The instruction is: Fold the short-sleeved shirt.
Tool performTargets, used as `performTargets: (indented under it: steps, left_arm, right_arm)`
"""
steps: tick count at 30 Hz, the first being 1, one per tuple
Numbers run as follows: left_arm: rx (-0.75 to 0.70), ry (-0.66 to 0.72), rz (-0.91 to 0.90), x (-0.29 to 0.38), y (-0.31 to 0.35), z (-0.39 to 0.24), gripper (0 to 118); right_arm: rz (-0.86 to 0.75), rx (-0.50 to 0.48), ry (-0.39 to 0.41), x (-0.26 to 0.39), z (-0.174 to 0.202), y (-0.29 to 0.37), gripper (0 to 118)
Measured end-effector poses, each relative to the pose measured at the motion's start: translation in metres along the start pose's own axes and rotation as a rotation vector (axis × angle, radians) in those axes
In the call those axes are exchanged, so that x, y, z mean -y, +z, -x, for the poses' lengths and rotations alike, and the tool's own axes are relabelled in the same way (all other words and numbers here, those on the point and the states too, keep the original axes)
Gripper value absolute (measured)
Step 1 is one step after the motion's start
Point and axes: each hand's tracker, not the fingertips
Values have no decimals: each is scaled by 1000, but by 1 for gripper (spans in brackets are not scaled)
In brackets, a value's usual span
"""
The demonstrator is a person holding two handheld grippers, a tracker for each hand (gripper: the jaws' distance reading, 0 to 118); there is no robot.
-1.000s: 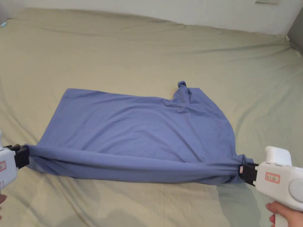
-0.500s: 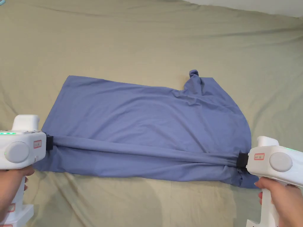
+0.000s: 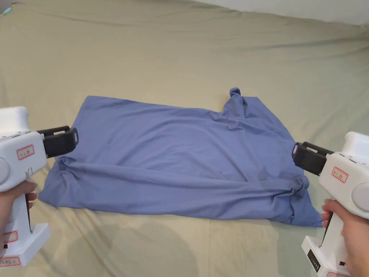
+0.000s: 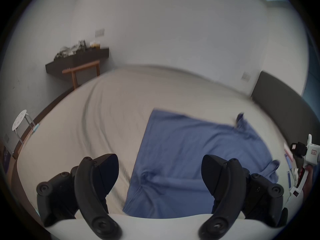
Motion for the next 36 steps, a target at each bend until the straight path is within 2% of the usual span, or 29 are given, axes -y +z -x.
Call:
performTargets:
  steps: [4,5,6,7,8,9,10,11,13,16,18,21,24,26,28,29,30,32,33,34,36]
  left_arm:
    - [21,-51,-171,-14,59,-29,99]
    - [27,-58,-184,-16,70,-35,98]
    - [28,-61,-208,-15,82,-41,95]
    - [21,-61,-230,-15,93,-47,80]
    - [24,-66,-250,-14,101,-52,60]
    - [29,-84,-272,-12,109,-59,35]
    - [4,-115,-295,-10,113,-63,10]
    - [-19,-143,-310,-7,116,-68,5]
    - [-52,-246,-320,1,118,-77,4]
    - [-62,-294,-247,13,112,-78,0]
    - [-56,-275,-231,20,105,-70,0]
    - [8,-125,-128,36,86,-39,0]
    - [-109,-173,-13,54,64,-14,0]
    - [-108,-138,67,63,49,-2,0]
    - [-48,-63,165,75,30,13,0]
    - [-81,-61,165,78,23,18,5]
    - [-115,-79,191,81,14,18,16]
    - [-139,-98,246,86,-5,25,83]
    - [-142,-107,299,88,-17,26,107]
    - [-140,-107,324,92,-29,25,115]
    - [-192,-106,327,95,-43,28,115]
  right_arm:
    - [-156,-21,183,-15,40,56,109]
    - [-177,-34,208,-16,47,66,105]
    - [-207,-48,231,-17,54,78,94]
    - [-225,-71,254,-16,62,88,64]
    - [-229,-83,277,-15,67,94,37]
    - [-227,-85,297,-13,74,100,15]
    - [-226,-102,307,-11,77,104,3]
    - [-225,-128,309,-9,79,107,0]
    - [-194,-167,296,-4,82,111,0]
    - [-169,-150,339,8,92,119,0]
    - [-159,-127,380,15,87,116,0]
    - [-136,-126,373,21,73,112,0]
    - [-113,-118,360,27,62,112,0]
    - [-102,-100,370,29,55,108,0]
    - [-81,-91,364,31,50,105,0]
    - [-70,-88,357,32,47,102,0]
    - [-57,-84,347,33,44,99,0]
    - [-36,-74,336,34,41,96,0]
    - [-28,-66,334,35,39,94,0]
    - [-21,-61,331,36,37,94,0]
    - [-10,-54,325,37,34,93,0]
